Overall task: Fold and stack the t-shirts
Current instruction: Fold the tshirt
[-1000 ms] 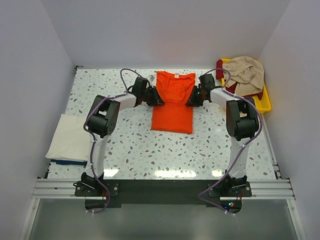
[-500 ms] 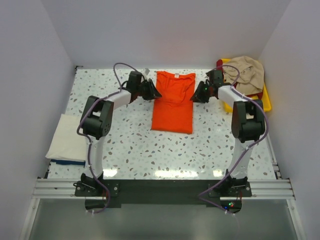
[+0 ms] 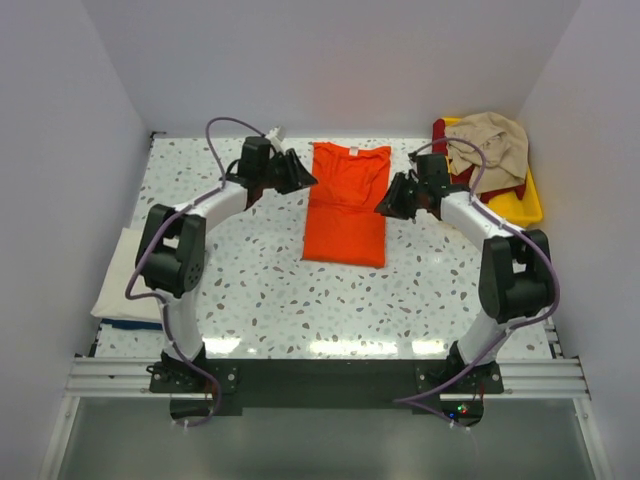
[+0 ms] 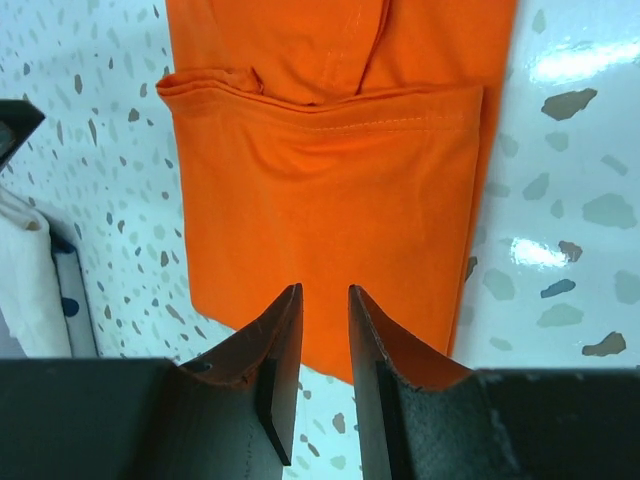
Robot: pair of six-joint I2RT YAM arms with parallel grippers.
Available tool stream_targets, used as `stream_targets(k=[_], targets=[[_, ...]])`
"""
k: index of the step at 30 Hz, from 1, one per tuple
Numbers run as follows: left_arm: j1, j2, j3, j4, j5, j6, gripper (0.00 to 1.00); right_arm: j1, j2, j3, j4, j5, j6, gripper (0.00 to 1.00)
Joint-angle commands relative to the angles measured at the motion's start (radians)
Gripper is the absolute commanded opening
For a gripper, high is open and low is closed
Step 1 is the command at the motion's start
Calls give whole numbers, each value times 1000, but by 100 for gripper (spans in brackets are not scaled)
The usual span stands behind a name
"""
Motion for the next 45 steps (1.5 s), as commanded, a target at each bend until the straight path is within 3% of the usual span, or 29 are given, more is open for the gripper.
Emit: stream_targets(k=[1, 15, 22, 26, 30, 35, 45], targets=[[-1, 74, 50, 74, 44, -30, 41, 7, 16, 24, 53, 8, 16, 29], [5, 307, 102, 109, 10, -25, 35, 5, 94, 28, 53, 16, -2, 27], [8, 206, 88, 114, 10, -20, 36, 4, 38, 4, -1, 51, -28, 27], [12, 74, 62, 65, -43, 3, 46, 5, -14, -25, -47, 77, -28, 28], [12, -56, -38, -40, -131, -6, 52, 8, -106, -160, -25, 64, 10, 34], [-5, -235, -301, 1, -146, -51, 53, 80, -231, -312, 41, 59, 83, 39], [-44, -391, -630, 130, -15, -20, 59, 174, -356, -556, 174, 122, 209, 41]])
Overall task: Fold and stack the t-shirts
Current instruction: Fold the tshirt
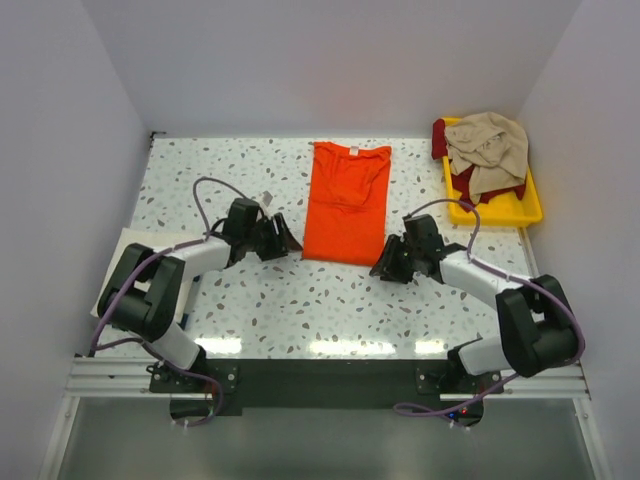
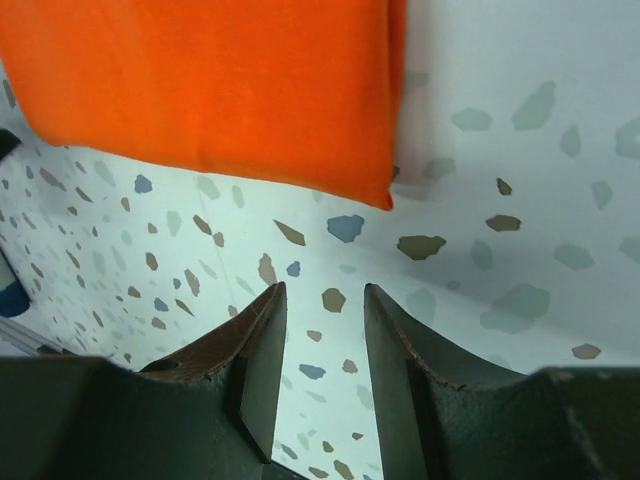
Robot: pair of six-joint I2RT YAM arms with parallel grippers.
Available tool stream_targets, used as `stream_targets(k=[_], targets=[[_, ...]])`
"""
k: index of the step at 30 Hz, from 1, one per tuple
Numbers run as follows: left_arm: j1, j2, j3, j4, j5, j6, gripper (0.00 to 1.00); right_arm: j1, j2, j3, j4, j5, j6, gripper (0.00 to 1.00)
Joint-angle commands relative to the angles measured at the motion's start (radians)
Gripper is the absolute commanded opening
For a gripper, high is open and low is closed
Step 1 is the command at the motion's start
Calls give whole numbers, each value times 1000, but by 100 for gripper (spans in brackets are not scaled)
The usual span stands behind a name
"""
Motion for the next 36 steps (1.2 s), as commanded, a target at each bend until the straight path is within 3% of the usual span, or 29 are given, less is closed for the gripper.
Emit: stream_targets(k=[1, 15, 36], targets=[[-11, -59, -62, 104, 64, 4, 59, -4, -57, -30, 89, 50, 55, 41], [-40, 33, -101, 187, 50, -47, 50, -7, -50, -95, 157, 130, 121, 45], [-73, 50, -165, 243, -50, -110, 50, -67, -89, -231, 344, 174, 242, 41]])
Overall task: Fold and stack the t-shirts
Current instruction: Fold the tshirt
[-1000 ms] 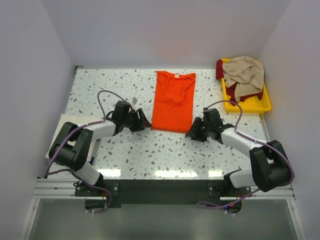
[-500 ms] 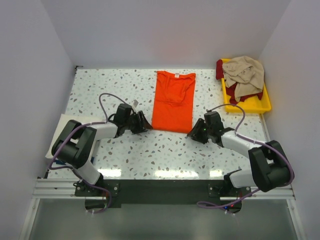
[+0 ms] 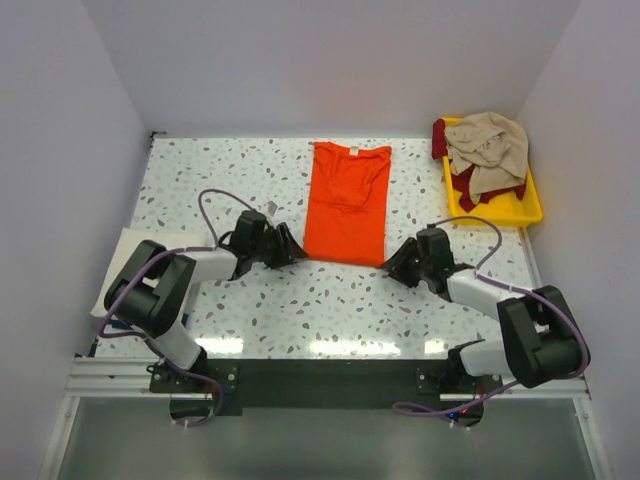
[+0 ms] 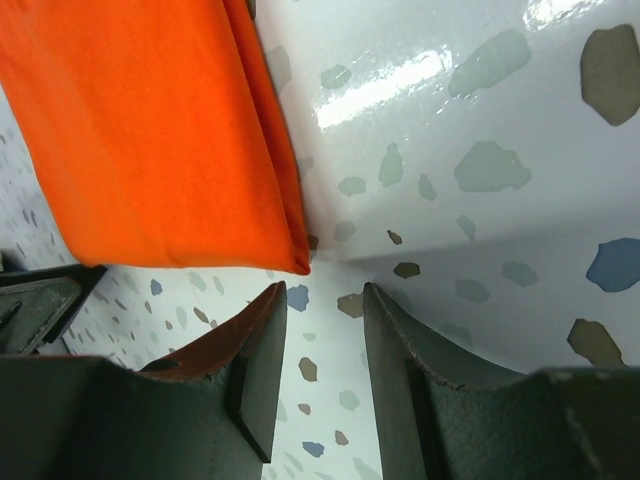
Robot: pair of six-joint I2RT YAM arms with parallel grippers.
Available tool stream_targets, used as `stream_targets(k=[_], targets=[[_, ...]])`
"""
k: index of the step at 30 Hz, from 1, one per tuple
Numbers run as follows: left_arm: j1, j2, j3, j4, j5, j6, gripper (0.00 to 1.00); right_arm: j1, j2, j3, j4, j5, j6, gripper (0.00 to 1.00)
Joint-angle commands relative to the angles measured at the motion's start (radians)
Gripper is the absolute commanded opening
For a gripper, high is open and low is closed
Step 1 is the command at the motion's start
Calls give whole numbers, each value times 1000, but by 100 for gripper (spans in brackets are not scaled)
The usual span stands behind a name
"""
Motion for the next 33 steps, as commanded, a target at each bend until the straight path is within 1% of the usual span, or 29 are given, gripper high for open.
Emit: stream_targets(k=[1, 7, 14, 20, 24, 27, 30, 31, 33], targets=[[-5, 13, -25, 57, -38, -25, 49, -14, -14, -26, 72, 39, 27, 40], [-7, 34, -43, 116, -41, -50, 48, -17, 11, -41, 130, 27, 57, 38], [-8, 68, -42, 136, -37, -60, 46, -17, 58, -47, 188, 13, 81, 38], [-13, 91, -40, 147, -26, -67, 43, -17, 97, -50, 219, 2, 89, 36], [-22, 103, -31, 150, -25, -70, 40, -17, 112, -49, 231, -1, 89, 32], [-27, 106, -29, 151, -18, -74, 37, -17, 121, -44, 234, -8, 87, 29], [-33, 102, -29, 151, -18, -79, 32, -19, 121, -41, 233, -12, 83, 25], [-33, 100, -29, 153, -18, -82, 29, -17, 123, -35, 231, -18, 78, 21], [-34, 100, -28, 156, -12, -83, 22, -17, 121, -32, 225, -24, 72, 18]])
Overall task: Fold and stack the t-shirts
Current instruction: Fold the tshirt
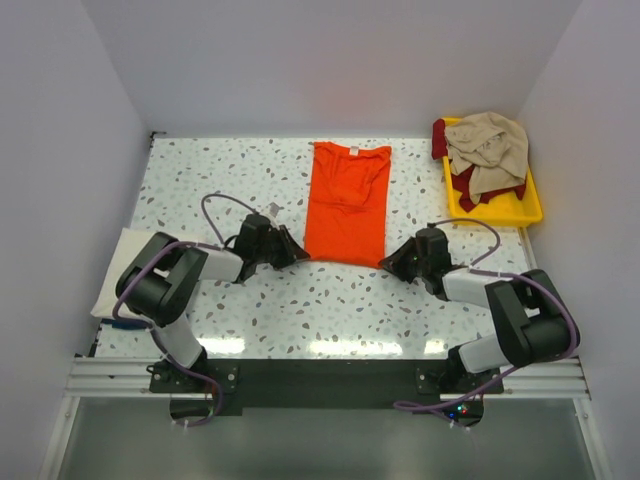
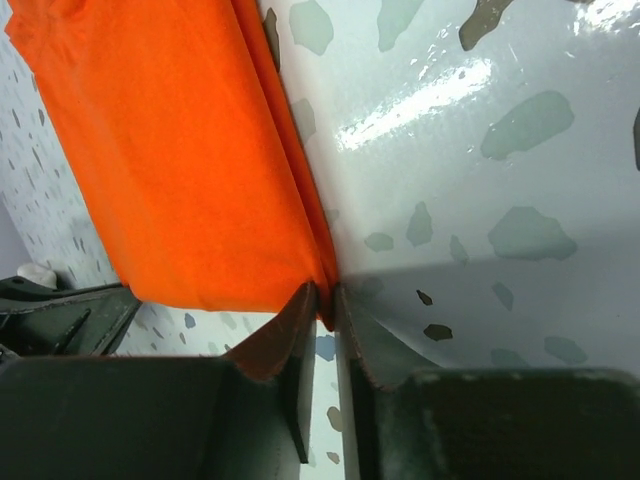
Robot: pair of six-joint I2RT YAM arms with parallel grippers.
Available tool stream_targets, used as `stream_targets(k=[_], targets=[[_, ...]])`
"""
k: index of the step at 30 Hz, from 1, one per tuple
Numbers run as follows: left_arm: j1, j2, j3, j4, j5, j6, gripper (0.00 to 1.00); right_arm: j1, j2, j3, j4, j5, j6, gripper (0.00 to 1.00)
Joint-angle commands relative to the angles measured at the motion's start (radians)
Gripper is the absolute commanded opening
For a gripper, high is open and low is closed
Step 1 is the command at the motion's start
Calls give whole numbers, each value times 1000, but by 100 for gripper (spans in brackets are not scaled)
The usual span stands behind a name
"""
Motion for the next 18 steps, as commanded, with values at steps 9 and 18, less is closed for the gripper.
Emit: stream_targets(k=[9, 18], targets=[[-21, -61, -22, -85, 8, -1, 0, -4, -48, 33, -114, -70, -115, 0], [-82, -340, -217, -161, -22, -3, 0, -2, -353, -39, -384, -159, -233, 0]])
